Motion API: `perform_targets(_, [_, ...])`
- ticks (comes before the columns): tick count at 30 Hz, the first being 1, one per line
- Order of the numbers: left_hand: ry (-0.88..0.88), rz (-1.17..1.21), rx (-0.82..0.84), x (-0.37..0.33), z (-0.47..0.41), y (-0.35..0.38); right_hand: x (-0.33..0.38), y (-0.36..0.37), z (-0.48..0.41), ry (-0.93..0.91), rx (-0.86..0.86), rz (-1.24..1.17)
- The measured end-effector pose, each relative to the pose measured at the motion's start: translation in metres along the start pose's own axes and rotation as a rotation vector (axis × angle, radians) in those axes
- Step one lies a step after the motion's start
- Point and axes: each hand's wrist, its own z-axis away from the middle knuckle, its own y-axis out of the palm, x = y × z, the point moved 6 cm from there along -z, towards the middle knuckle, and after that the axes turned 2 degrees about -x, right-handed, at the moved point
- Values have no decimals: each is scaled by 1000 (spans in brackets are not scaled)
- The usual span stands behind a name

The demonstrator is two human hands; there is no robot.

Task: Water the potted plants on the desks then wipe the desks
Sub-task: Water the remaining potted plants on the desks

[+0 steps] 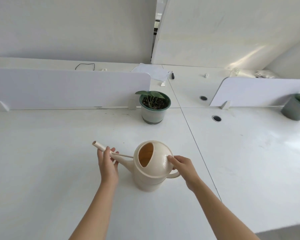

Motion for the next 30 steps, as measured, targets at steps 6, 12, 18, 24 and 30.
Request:
perform_targets(6, [14, 1, 129, -19, 19, 20, 11, -18, 26, -74, -110, -91])
perform_targets(12, [60, -3, 205, -39, 56, 31, 30, -43, 60, -191, -119, -144])
perform_targets(18, [163, -2, 151, -46, 110, 7, 37, -52, 87, -255, -30, -156])
perform_targets(24, [276, 52, -67, -45, 187, -52, 32, -38, 120, -255, 213, -110])
perform_targets(30, [358, 83, -324, -51, 259, -132, 14, 10, 158, -197, 447, -96])
